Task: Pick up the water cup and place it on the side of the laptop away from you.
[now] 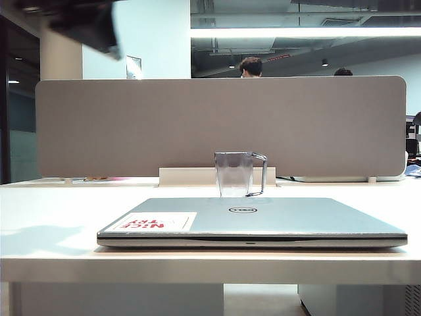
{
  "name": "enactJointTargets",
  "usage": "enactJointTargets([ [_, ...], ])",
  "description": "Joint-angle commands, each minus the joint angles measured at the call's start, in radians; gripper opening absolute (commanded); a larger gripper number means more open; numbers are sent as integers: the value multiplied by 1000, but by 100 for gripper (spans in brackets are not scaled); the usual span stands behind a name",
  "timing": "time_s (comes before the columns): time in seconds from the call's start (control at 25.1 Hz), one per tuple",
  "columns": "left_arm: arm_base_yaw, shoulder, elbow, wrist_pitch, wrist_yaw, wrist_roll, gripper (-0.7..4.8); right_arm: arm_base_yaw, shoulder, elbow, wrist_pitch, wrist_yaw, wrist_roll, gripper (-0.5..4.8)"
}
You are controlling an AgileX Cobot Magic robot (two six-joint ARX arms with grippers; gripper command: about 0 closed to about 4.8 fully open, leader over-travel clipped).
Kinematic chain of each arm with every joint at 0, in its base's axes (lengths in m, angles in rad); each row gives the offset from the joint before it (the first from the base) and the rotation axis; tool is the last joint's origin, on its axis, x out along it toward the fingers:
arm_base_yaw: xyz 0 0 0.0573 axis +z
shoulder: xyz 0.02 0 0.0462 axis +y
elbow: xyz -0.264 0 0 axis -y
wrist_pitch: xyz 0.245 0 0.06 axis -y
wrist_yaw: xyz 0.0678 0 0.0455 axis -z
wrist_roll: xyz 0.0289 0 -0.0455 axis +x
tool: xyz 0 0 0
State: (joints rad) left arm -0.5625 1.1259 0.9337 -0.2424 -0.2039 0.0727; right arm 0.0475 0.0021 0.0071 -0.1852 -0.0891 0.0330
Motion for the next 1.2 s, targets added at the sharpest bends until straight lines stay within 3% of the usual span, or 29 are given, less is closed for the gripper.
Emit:
enactJointTargets([
  [0.04, 16, -71, -86, 54, -55, -36, -6, 1, -1, -3, 9, 1, -1, -8],
  [0.32, 89, -277, -351, 203, -69, -59, -6, 0, -1, -3, 10, 4, -1, -8],
  [0.44, 149, -363, -472, 245, -68, -113, -6, 0, -1, -3, 10, 4, -1, -8],
  [0.76, 280, -523, -649, 245, -62, -223, -6, 0, -1, -3, 9, 4, -1, -8],
  [0.96, 431, -742, -805, 244, 7, -277, -6, 0, -1, -3, 10, 4, -1, -8],
  [1.2, 510, -911, -880, 240, 81, -275, -6, 0, -1, -3, 10, 5, -1, -8],
])
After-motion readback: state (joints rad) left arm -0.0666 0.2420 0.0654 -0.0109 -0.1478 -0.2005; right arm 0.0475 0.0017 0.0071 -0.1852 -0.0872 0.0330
